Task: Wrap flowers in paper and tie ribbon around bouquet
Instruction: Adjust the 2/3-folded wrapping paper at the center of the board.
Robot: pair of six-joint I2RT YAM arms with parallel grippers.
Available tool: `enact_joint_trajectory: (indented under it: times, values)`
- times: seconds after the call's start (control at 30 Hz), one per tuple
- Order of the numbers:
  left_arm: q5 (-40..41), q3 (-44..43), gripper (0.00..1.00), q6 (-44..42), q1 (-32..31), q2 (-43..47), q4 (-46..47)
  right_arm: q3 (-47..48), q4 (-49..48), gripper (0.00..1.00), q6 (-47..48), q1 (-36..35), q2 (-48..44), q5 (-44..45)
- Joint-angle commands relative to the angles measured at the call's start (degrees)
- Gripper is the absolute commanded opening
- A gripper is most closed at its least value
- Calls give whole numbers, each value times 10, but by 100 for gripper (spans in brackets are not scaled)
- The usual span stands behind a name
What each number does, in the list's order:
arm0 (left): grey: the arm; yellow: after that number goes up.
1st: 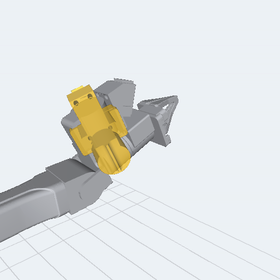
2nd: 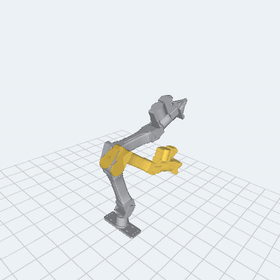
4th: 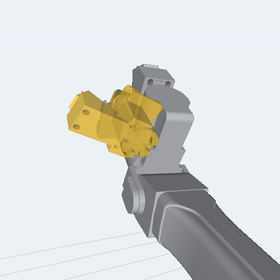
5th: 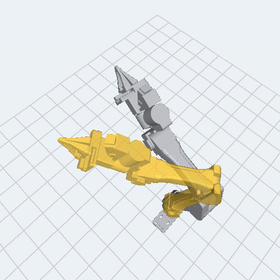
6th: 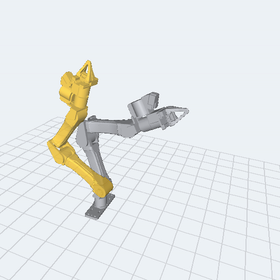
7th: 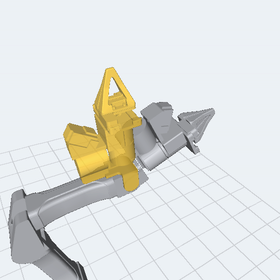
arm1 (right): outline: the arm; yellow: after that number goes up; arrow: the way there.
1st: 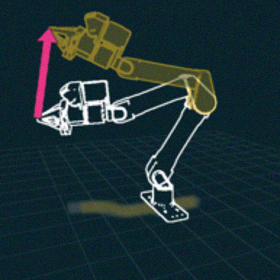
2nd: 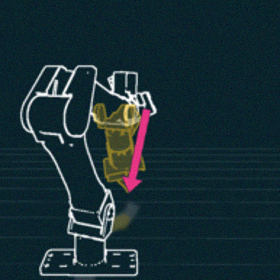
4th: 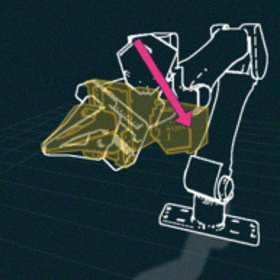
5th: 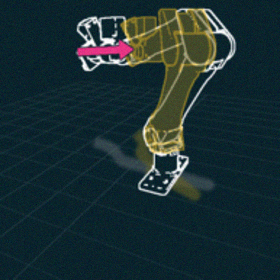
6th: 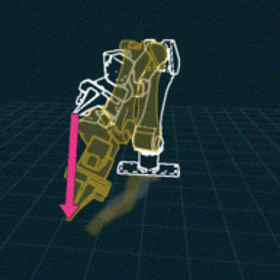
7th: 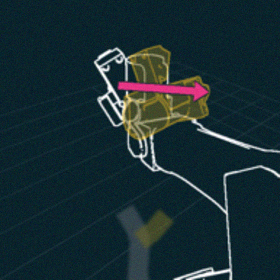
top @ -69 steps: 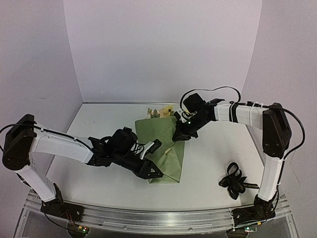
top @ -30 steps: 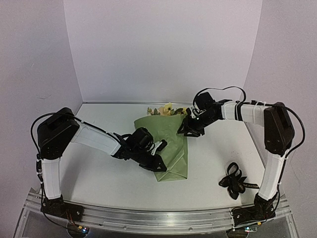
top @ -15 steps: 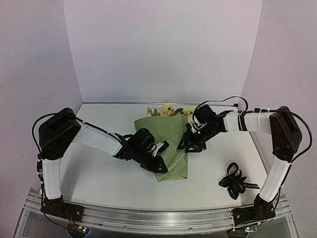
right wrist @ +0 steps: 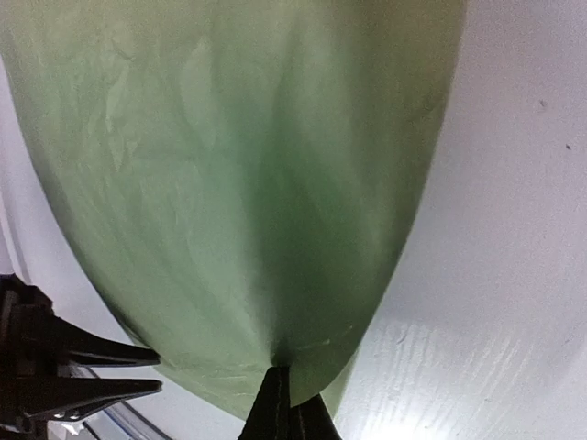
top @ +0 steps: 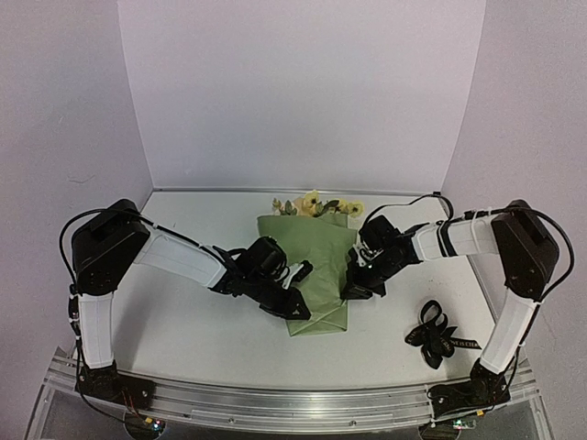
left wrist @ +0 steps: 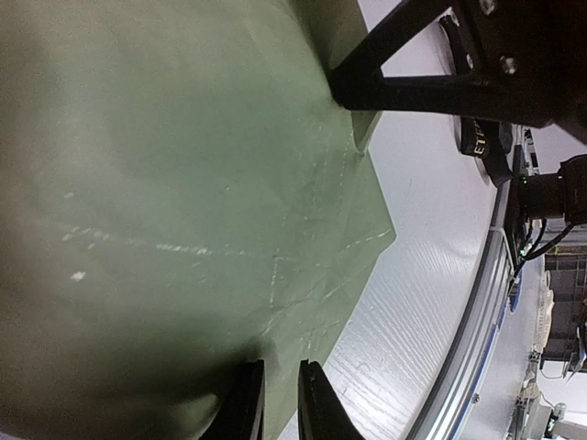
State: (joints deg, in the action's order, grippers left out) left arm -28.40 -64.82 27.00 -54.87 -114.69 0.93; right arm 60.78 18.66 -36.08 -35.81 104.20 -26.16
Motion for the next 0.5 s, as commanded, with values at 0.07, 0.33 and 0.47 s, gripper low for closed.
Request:
enact_joint_trajectory:
  times: [0.07,0.33,0.47]
  values:
    - [-6,5,15,-13,-2,37,-5,-67,-44,0,-12,-25,-42,76]
    - [-11,36,16,-8,2,55,-5,-99,-103,0,-84,-98,-20,129]
    - [-12,64,15,-11,3,77,-21,-102,-116,0,-125,-136,-19,154]
